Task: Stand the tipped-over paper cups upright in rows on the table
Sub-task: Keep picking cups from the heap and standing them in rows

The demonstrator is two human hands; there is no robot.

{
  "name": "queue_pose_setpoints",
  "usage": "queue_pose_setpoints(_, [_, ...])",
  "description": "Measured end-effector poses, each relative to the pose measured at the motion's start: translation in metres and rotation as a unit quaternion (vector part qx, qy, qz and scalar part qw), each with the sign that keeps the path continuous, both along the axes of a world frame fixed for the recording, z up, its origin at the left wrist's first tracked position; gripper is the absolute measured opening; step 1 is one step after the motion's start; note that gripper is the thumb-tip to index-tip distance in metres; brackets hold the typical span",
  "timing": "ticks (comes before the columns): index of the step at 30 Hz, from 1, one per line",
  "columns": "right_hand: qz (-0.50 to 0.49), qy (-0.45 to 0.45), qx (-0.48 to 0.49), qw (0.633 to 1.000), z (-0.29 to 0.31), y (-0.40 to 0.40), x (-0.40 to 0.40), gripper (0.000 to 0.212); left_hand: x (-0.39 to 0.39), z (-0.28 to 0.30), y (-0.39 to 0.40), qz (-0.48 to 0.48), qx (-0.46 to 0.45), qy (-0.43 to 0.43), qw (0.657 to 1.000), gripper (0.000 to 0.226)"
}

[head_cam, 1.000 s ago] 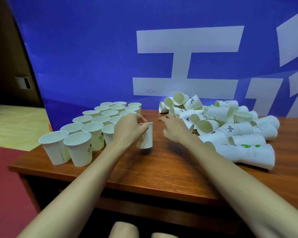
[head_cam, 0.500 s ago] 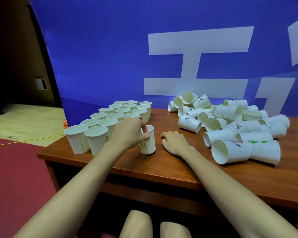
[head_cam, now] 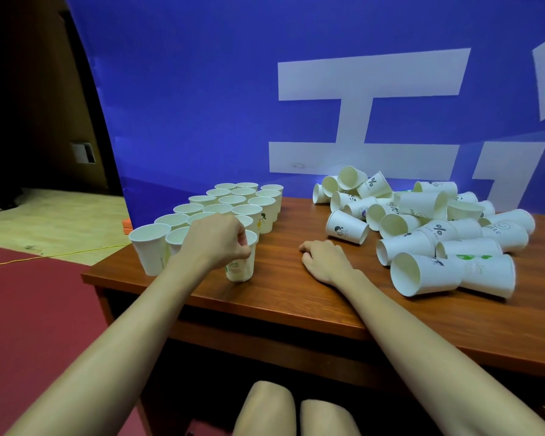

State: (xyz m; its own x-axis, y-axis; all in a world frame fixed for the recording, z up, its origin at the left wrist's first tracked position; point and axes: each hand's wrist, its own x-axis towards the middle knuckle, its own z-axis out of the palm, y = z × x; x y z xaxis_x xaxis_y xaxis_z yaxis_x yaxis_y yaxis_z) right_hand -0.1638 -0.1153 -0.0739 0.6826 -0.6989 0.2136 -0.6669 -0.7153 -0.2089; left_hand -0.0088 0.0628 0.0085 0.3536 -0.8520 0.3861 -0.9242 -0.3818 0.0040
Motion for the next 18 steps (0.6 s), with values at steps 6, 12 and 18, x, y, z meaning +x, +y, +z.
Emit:
queue_pose_setpoints(6, [0.002, -0.016, 0.004, 1.0, -0.001, 0.001, -0.002, 0.041, 0.006, 0.001, 0.002, 0.018, 0.006, 0.013, 1.0, 0.01])
queue_pose_setpoints(12, [0.001, -0.016, 0.008, 1.0, -0.001, 0.002, -0.002, 0.04, 0.004, -0.003, 0.003, 0.001, -0.047, 0.028, 0.999, 0.024])
queue_pose_setpoints(18, [-0.015, -0.089, -0.015, 0.996, 0.005, -0.001, -0.003, 0.038, -0.015, -0.006, -0.007, -0.067, -0.122, 0.067, 0.988, 0.015])
